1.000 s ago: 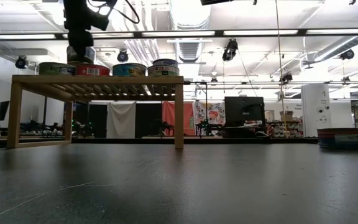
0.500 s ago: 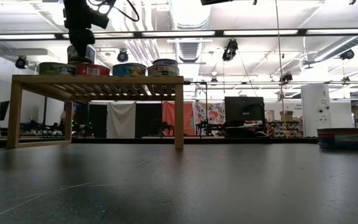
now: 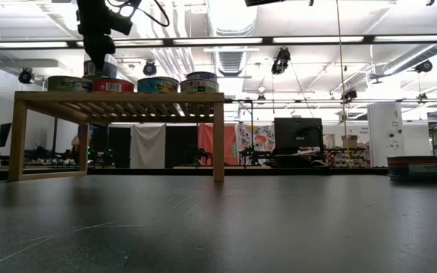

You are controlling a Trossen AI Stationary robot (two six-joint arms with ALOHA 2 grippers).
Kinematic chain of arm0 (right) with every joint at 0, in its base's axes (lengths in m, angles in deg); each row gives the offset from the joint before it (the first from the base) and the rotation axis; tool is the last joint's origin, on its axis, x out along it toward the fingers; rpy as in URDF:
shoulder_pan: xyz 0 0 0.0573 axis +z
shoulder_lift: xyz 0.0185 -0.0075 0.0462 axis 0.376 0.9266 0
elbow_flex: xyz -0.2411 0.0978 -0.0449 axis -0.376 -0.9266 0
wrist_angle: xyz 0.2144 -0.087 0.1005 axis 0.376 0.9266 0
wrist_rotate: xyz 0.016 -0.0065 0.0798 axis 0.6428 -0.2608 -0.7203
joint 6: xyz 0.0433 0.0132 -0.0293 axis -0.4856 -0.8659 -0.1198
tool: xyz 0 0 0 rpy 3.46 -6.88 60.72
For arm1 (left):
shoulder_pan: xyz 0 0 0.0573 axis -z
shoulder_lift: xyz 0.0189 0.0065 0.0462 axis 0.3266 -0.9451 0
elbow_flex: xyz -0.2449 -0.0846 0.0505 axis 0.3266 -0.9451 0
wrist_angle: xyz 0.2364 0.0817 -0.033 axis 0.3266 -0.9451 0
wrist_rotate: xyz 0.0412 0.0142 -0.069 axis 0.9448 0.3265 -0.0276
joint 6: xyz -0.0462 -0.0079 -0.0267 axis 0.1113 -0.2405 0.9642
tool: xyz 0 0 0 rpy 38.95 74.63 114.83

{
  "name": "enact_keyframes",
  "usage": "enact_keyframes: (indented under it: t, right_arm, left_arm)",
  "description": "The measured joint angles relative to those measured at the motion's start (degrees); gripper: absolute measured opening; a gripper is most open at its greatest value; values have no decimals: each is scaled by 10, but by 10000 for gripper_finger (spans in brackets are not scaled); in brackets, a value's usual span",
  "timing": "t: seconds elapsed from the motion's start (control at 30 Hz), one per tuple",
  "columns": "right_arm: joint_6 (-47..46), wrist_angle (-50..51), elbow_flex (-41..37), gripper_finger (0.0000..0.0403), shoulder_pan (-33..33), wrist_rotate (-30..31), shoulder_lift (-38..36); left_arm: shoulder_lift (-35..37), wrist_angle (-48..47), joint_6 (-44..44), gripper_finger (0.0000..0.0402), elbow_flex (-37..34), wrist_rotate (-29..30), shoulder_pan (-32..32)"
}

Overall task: Stack canned seafood by type on shelf
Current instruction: Stack the blue pink tuna can on top of the other blue pink tuna can on the shelf

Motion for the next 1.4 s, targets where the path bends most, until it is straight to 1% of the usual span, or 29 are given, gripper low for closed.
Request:
enact_keyframes:
  t: [0.1, 0.23, 0.27, 0.3, 0.37, 0.43, 0.53, 0.63, 0.73, 0.83, 0.97, 1.0, 1.1, 1.23, 1.3, 1.33, 1.4]
  right_arm:
    - [0, 0, 0, 269, 0, 0, 0]
    - [0, 0, 0, 266, 0, 0, 0]
    - [0, 0, 0, 264, 0, 0, 0]
    - [0, 0, 0, 263, 0, 0, 0]
    - [0, 0, 0, 261, 0, 0, 0]
    - [-2, 0, 0, 261, 0, 0, 0]
    - [-12, 0, 0, 264, 0, 0, 0]
    - [-32, 0, 0, 267, 0, 0, 0]
    - [-89, 1, 0, 266, 0, 0, 0]
    - [-158, 18, 0, 258, 0, -1, 0]
    - [-252, 83, 2, 243, 0, -6, 0]
    - [-277, 104, 5, 239, 0, -10, 0]
    - [-348, 157, 10, 227, -4, -47, -1]
    - [-443, 240, 10, 213, -19, -106, -1]
    - [-471, 285, 8, 206, -24, -112, 1]
    - [-482, 313, 8, 202, -26, -111, 3]
    - [-500, 367, 7, 195, -31, -107, 12]
  left_arm:
    - [0, -42, 14, 298, 14, 0, 0]
    - [0, -116, 73, 298, 55, -1, 1]
    - [1, -119, 87, 298, 67, -6, 1]
    - [4, -114, 96, 298, 80, -22, 1]
    - [8, -118, 116, 298, 108, -81, 1]
    - [8, -115, 144, 298, 137, -111, 1]
    - [6, -115, 174, 298, 179, -183, 1]
    - [0, -113, 205, 298, 218, -292, 3]
    - [-11, -95, 245, 297, 243, -378, 22]
    - [-21, -59, 260, 297, 261, -424, 64]
    - [-30, 42, 243, 297, 282, -456, 135]
    - [-32, 66, 236, 297, 288, -450, 150]
    - [-37, 116, 228, 297, 311, -393, 191]
    - [-48, 129, 225, 297, 333, -309, 226]
    - [-54, 129, 228, 297, 335, -268, 237]
    - [-57, 131, 229, 297, 334, -263, 240]
    - [-63, 148, 228, 297, 329, -273, 245]
